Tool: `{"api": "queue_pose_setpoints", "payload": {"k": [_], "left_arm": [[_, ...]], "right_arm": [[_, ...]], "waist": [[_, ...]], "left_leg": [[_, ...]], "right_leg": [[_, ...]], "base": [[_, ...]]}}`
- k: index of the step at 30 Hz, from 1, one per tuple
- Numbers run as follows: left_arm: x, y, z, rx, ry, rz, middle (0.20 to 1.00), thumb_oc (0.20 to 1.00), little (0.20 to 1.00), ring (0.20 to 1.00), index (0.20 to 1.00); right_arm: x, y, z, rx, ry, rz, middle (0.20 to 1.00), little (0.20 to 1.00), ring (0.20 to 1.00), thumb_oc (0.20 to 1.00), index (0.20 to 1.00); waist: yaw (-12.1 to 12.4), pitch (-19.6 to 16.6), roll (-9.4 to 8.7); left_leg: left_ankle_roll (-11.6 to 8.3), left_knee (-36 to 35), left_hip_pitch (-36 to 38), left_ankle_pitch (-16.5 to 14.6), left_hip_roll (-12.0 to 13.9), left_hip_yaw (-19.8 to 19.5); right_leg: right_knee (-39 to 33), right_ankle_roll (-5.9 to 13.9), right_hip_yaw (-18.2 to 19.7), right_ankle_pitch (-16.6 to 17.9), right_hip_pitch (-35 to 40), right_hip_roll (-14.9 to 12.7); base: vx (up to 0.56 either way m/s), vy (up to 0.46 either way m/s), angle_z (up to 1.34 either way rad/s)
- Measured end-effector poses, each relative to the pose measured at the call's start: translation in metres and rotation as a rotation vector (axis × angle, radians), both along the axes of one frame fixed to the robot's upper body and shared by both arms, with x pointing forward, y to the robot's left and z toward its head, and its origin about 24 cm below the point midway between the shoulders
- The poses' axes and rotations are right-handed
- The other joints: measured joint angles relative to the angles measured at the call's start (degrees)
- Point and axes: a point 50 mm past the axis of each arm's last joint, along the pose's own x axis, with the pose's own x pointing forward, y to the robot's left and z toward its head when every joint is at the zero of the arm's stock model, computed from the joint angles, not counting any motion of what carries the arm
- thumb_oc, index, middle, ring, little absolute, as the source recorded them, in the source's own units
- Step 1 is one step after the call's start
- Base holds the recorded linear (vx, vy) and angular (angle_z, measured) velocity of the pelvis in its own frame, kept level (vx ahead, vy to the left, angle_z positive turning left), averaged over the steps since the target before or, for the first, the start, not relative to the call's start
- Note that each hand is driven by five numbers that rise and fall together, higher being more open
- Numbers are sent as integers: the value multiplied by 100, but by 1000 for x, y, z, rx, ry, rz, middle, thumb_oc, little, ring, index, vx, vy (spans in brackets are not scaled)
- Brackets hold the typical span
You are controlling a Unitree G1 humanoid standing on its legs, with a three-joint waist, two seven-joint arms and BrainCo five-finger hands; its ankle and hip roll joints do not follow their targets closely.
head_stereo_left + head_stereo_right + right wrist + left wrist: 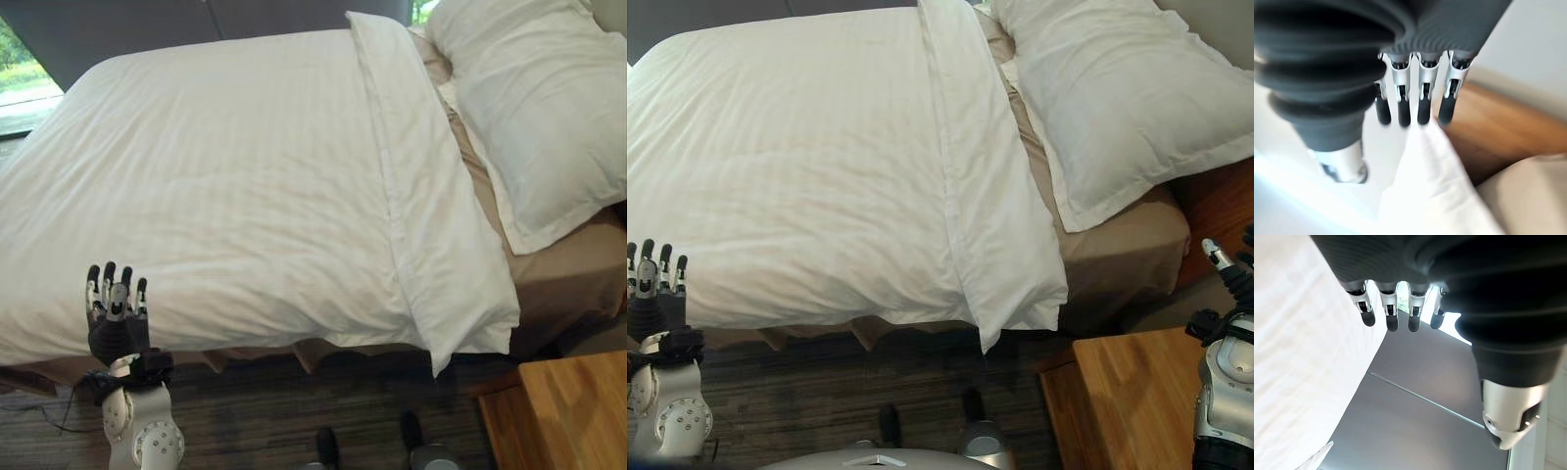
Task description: Making the bed.
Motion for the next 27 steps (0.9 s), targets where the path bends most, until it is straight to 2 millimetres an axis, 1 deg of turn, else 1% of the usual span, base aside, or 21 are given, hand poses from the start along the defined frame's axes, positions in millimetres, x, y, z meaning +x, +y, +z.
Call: {"api": "queue_pose_setpoints", "payload": {"k": [1, 2, 3, 4, 6, 7, 9, 10, 12, 14, 15, 16, 18, 21, 22, 24, 25, 27], "left_arm": [[1, -5, -4, -6, 21, -17, 1000, 1000, 1000, 1000, 1000], [2, -10, -9, -8, 48, -37, 1000, 1000, 1000, 1000, 1000], [4, -13, -10, -11, 60, -52, 1000, 1000, 1000, 1000, 1000], [6, -18, -15, -19, 78, -70, 1000, 1000, 1000, 1000, 1000], [10, -26, -20, -32, 99, -107, 1000, 1000, 1000, 1000, 1000], [13, -34, -24, -43, 115, -143, 1000, 1000, 1000, 1000, 1000], [13, -40, -29, -58, 132, -167, 1000, 1000, 1000, 1000, 1000], [15, -48, -33, -70, 149, -200, 1000, 1000, 1000, 1000, 1000], [15, -51, -37, -80, 170, -224, 1000, 1000, 1000, 1000, 1000], [11, -54, -41, -80, 184, -248, 1000, 1000, 1000, 1000, 1000], [9, -54, -44, -87, 195, -255, 1000, 1000, 1000, 1000, 1000], [7, -54, -48, -95, 215, -262, 1000, 1000, 1000, 1000, 1000], [6, -54, -51, -104, 226, -262, 1000, 1000, 1000, 1000, 1000], [6, -54, -51, -103, 224, -271, 1000, 1000, 1000, 1000, 1000], [10, -56, -50, -103, 215, -286, 1000, 1000, 1000, 1000, 1000], [13, -58, -48, -103, 207, -296, 1000, 1000, 1000, 1000, 1000], [13, -58, -48, -102, 208, -299, 1000, 1000, 1000, 1000, 1000], [17, -63, -47, -102, 203, -322, 1000, 1000, 1000, 1000, 1000]], "right_arm": [[4, 4, 2, 2, -27, 27, 200, 200, 200, 200, 200], [16, 14, 4, 64, -88, 96, 200, 200, 200, 200, 200], [21, 20, 3, 101, -115, 133, 200, 200, 200, 200, 200], [36, 35, 1, 214, -182, 234, 200, 200, 200, 200, 200], [51, 51, -2, 273, -183, 347, 200, 200, 200, 200, 200], [68, 71, -6, 323, -165, 458, 200, 200, 200, 200, 200], [82, 87, -12, 394, -158, 537, 200, 200, 200, 200, 200], [91, 97, -21, 433, -119, 582, 200, 200, 200, 200, 200], [95, 105, -26, 463, -92, 626, 200, 200, 200, 200, 200], [100, 112, -32, 472, -44, 664, 200, 200, 200, 200, 200], [102, 115, -37, 482, -20, 674, 200, 200, 200, 200, 200], [104, 119, -47, 511, 20, 675, 200, 200, 200, 200, 200], [105, 123, -59, 560, 51, 673, 200, 200, 200, 200, 200], [106, 129, -65, 581, 80, 694, 200, 200, 200, 200, 200], [107, 133, -68, 617, 76, 700, 200, 200, 200, 200, 200], [108, 134, -67, 624, 73, 704, 200, 200, 200, 200, 200], [113, 137, -68, 655, 58, 700, 200, 200, 200, 200, 200], [117, 135, -70, 686, 58, 673, 200, 200, 200, 200, 200]], "waist": [[38, -6, -5], [111, -9, -15], [111, -8, -18], [197, -47, -14], [273, -47, -9], [387, -17, -56], [504, 15, -107], [574, 49, -163], [701, 127, -214], [817, 264, -279], [824, 305, -297], [827, 361, -325], [836, 392, -321], [863, 482, -281], [822, 550, -249], [832, 589, -204], [849, 623, -156], [842, 645, -117]], "left_leg": [[4, 1, -6, 4, 0, -11], [7, 0, -11, 6, 1, -12], [6, 0, -9, 6, -1, -11], [14, 1, -69, 14, -3, -29], [21, 4, -121, 41, -10, -46], [31, 17, -163, 65, -7, -52], [7, 31, -178, 90, -1, -78], [7, 31, -194, 101, -5, -130], [23, 32, -206, 119, -13, -164], [20, 32, -213, 118, -30, -165], [20, 32, -216, 117, -36, -175], [21, 32, -220, 118, -42, -187], [20, 33, -234, 119, -46, -200], [20, 33, -249, 120, -49, -219], [22, 33, -273, 121, -50, -278], [21, 33, -292, 121, -48, -308], [21, 32, -310, 121, -41, -311], [12, 32, -375, 115, -40, -317]], "right_leg": [[1, -2, -4, 1, -12, -2], [1, -9, -8, 8, -13, 2], [0, -12, 0, 10, -25, 4], [2, -12, -18, 19, -57, 5], [1, -9, -38, 34, -104, -2], [1, -8, -45, 54, -136, 3], [1, -8, -65, 53, -141, 9], [-1, -4, -98, 44, -136, 7], [0, -5, -150, 32, -138, -2], [0, -7, -159, 33, -127, -21], [0, -8, -170, 33, -125, -27], [1, -14, -187, 38, -119, -32], [1, -11, -214, 36, -121, -37], [1, -7, -237, 32, -124, -41], [1, -7, -276, 32, -133, -37], [1, -10, -304, 26, -135, -36], [-2, -12, -307, 22, -152, -31], [0, -14, -312, 22, -214, -29]], "base": [[-74, -44, 1], [-63, -31, 2], [-101, -49, -1], [-49, -25, 4], [-59, -34, 6], [-58, -43, 5], [-31, -25, 8], [-30, -8, 17], [-36, -8, 13], [0, 0, 0], [5, -12, 6], [1, -6, 8], [-12, -5, 6], [-1, 0, 3], [-5, -4, 12], [-19, -6, 9], [0, 0, 0], [-9, 2, 2]]}}
